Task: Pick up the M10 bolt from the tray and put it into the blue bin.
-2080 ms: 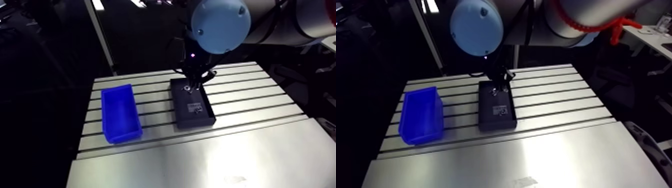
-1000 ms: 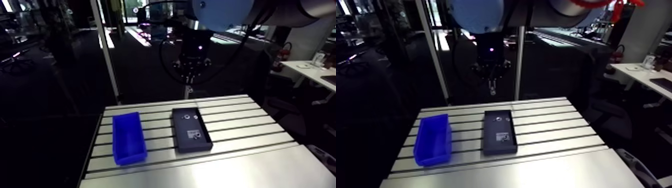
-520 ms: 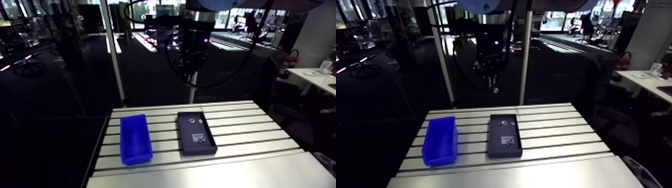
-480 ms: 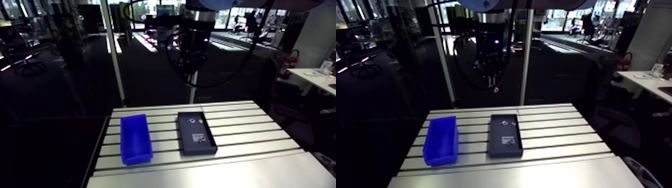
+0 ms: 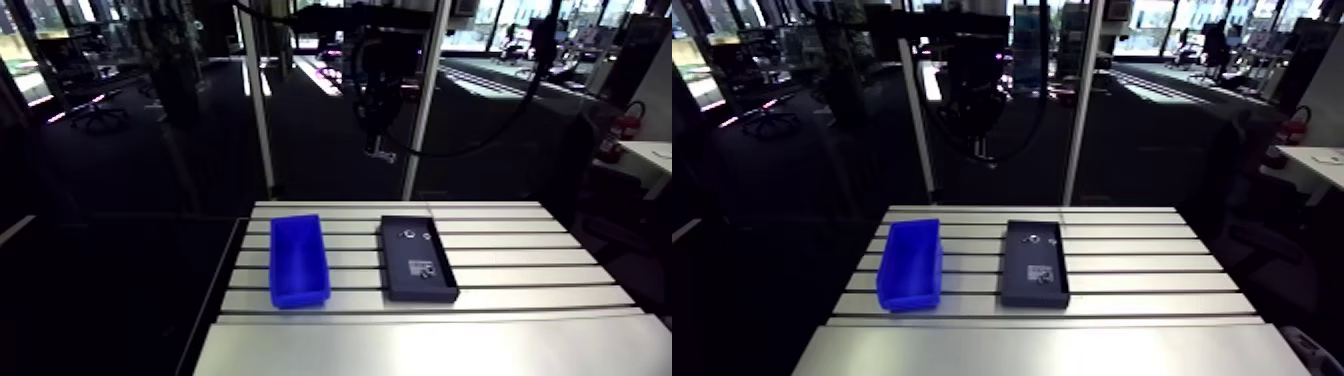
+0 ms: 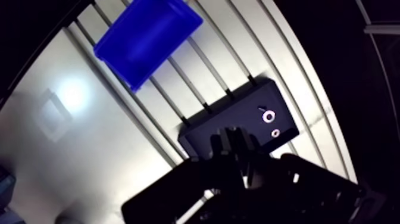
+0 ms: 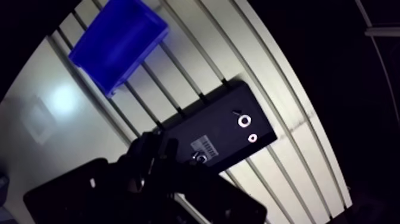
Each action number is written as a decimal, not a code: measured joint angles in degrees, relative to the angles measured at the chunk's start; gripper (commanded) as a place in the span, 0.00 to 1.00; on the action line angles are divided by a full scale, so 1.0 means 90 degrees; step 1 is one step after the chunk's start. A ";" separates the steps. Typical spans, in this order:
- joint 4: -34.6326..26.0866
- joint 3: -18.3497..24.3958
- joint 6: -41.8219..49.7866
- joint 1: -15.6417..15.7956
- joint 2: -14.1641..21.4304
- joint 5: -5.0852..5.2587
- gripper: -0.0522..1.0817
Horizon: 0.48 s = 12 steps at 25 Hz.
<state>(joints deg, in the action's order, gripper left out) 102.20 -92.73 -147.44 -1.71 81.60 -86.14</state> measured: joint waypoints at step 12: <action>-0.0602 0.0314 -0.2687 0.0645 -0.0314 0.0045 0.95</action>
<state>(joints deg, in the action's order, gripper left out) 96.78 -89.90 -171.62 4.10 78.78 -85.74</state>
